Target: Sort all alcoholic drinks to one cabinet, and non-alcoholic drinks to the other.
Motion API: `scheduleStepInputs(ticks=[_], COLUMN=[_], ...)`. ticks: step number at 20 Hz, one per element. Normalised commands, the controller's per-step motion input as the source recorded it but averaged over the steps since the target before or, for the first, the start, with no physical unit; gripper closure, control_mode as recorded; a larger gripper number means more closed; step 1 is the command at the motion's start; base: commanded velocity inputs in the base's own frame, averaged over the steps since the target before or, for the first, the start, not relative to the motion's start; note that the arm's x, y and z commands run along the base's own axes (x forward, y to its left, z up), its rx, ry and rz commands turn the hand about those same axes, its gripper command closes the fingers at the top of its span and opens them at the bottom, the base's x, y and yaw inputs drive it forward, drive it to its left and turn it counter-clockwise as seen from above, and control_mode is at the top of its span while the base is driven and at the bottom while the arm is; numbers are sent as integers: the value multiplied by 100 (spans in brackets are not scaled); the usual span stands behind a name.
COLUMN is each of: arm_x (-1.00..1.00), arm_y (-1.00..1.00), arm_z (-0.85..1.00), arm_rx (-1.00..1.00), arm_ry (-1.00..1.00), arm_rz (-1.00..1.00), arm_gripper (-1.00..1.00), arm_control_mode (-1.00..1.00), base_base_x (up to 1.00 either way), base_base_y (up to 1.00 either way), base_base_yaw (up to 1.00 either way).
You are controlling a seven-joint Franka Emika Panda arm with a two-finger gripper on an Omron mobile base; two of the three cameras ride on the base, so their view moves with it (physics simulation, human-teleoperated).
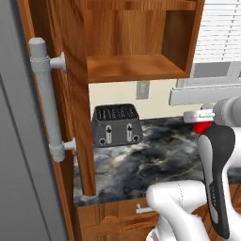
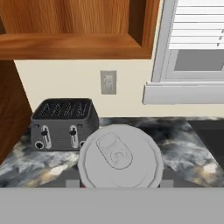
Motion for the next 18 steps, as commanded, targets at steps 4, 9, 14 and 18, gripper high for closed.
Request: scheduleStepInputs(ticks=[4, 9, 14, 18], arm_x=[0, 0, 0, 0], arm_y=[0, 0, 0, 0], arm_z=[0, 0, 0, 0], arm_rx=[0, 0, 0, 0], arm_ry=[0, 0, 0, 0], arm_rz=[0, 0, 0, 0], arm_gripper=[100, 100, 100, 100], arm_control_mode=[100, 100, 100, 100], base_base_x=[40, 36, 34, 25], base_base_y=[51, 54, 37, 22], base_base_yaw=[-12, -6, -1, 0])
